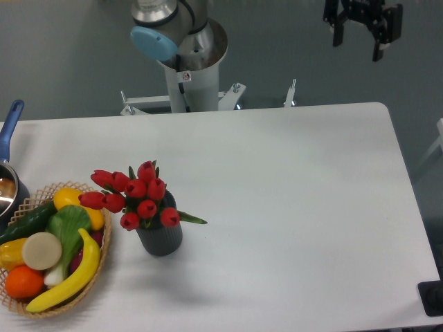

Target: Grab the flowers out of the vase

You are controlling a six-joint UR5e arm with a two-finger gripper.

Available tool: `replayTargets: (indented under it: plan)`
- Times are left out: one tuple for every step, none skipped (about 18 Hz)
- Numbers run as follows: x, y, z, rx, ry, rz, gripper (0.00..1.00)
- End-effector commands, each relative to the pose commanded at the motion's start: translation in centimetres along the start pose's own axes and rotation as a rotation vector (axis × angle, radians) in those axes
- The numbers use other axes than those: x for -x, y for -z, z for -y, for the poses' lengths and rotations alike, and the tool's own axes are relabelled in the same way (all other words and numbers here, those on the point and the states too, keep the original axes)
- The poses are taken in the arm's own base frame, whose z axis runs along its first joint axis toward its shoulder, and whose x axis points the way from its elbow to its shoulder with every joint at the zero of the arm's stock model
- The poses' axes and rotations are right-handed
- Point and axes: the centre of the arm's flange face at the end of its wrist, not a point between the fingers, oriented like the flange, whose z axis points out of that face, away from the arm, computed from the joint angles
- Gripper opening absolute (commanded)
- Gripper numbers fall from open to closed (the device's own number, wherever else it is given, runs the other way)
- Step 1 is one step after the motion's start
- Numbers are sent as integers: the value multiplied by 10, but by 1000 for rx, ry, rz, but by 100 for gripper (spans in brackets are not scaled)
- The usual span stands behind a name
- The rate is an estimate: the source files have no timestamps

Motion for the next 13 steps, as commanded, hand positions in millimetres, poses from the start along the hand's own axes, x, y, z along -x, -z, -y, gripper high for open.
replayTargets:
  plan:
    - [0,0,-1,2,1,0,100]
    - [-1,0,-1,2,1,1,100]
    - [-1,-1,0,0,1,-3,100]
    - [-2,-2,0,-4,2,-5,100]
    - [-2,-2,1,-4,0,-5,100]
    - [-5,-3,2,-6,2,-6,100]
    - [-6,-4,4,-13,10,-5,100]
    - [-7,-5,4,-15,35,-6,100]
    - [-7,-5,5,-18,60,-5,100]
    - [-7,-6,6,-22,82,-6,100]
    - [-6,-6,9,-28,92,-6,100]
    - [-7,-10,14,-42,97,-10,100]
    - [-9,-14,17,-54,112,-15,100]
